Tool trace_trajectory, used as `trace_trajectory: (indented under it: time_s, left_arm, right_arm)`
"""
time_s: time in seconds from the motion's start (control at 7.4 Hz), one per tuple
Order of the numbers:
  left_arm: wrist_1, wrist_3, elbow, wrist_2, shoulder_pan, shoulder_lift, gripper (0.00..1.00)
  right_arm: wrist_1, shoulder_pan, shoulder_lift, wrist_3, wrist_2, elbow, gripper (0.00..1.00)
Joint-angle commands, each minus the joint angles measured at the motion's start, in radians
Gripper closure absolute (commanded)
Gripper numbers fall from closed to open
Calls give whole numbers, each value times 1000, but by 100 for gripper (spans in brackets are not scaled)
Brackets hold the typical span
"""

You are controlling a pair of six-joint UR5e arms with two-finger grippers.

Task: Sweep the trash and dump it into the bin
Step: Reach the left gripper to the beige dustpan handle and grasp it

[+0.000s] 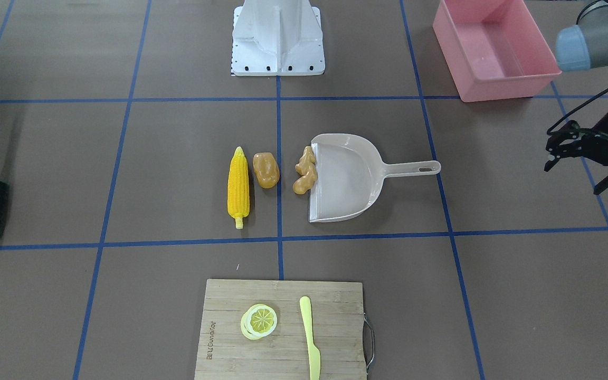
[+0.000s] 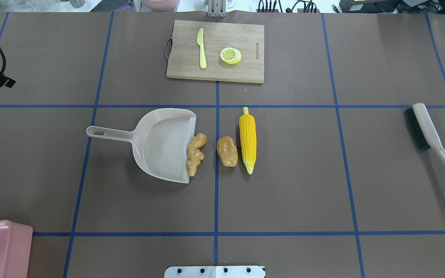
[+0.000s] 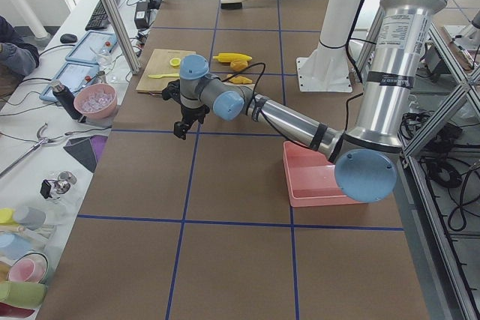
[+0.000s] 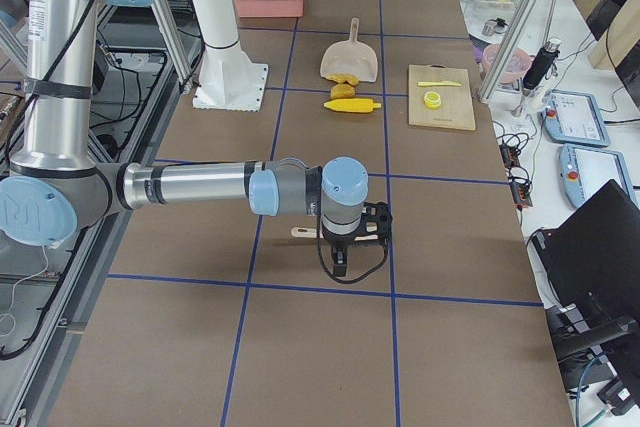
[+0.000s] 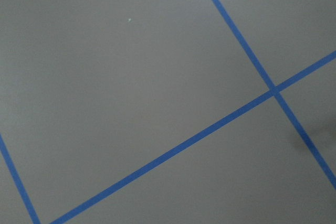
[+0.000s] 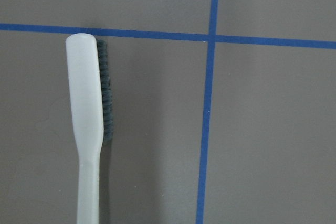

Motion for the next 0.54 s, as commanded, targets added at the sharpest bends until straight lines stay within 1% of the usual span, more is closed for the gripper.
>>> trace_trajectory:
  time_s: [0.0, 0.14, 0.27, 0.41]
  left_arm:
    - [-165, 101, 11, 49, 202, -32, 1]
    - [-260, 226, 59, 82, 306, -45, 1]
    - [-289, 247, 61, 107, 354, -73, 1]
    - [-286, 254, 43, 116, 412, -97, 1]
  right_arm:
    - [2, -101, -48, 63, 36, 92, 0]
    - [23, -161, -76, 109, 18, 131, 0]
    - [95, -206, -97, 122, -43, 131, 0]
    - [145, -244, -102, 170, -79, 123, 0]
